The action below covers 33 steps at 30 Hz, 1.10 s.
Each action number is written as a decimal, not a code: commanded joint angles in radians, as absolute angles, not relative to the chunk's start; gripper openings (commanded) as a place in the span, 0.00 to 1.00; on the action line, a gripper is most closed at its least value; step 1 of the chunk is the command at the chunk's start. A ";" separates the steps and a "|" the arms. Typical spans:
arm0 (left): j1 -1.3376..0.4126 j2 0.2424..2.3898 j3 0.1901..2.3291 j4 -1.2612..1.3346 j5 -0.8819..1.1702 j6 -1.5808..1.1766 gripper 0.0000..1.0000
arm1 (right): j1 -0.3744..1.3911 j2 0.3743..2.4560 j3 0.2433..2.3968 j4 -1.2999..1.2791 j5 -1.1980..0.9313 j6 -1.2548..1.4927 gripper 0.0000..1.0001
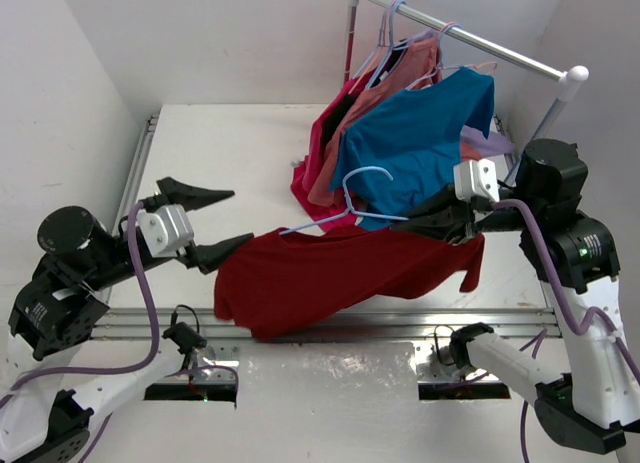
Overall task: Place the t-shirt on the hanger
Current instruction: Place the hanger at the clothesline.
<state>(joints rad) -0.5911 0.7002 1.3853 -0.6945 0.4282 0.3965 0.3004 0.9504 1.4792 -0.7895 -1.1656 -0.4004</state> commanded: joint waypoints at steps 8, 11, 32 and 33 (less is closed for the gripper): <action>-0.592 0.706 1.347 -0.707 0.655 0.371 0.66 | 0.296 0.954 1.532 -0.735 -1.215 -0.400 0.00; -0.592 0.707 1.370 -0.721 0.681 0.373 0.67 | 0.298 0.951 1.523 -0.713 -1.223 -0.391 0.00; -0.592 0.752 1.299 -0.473 0.456 0.230 0.00 | 0.296 0.930 1.434 -0.578 -1.084 -0.292 0.25; -0.592 0.747 1.295 -0.448 0.434 0.213 0.00 | 0.298 0.924 1.427 -0.571 -1.062 -0.273 0.37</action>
<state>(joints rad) -0.5941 0.7517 1.2953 -0.6647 0.5739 0.2913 0.2901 0.9363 1.4548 -0.6464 -1.1198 -0.3092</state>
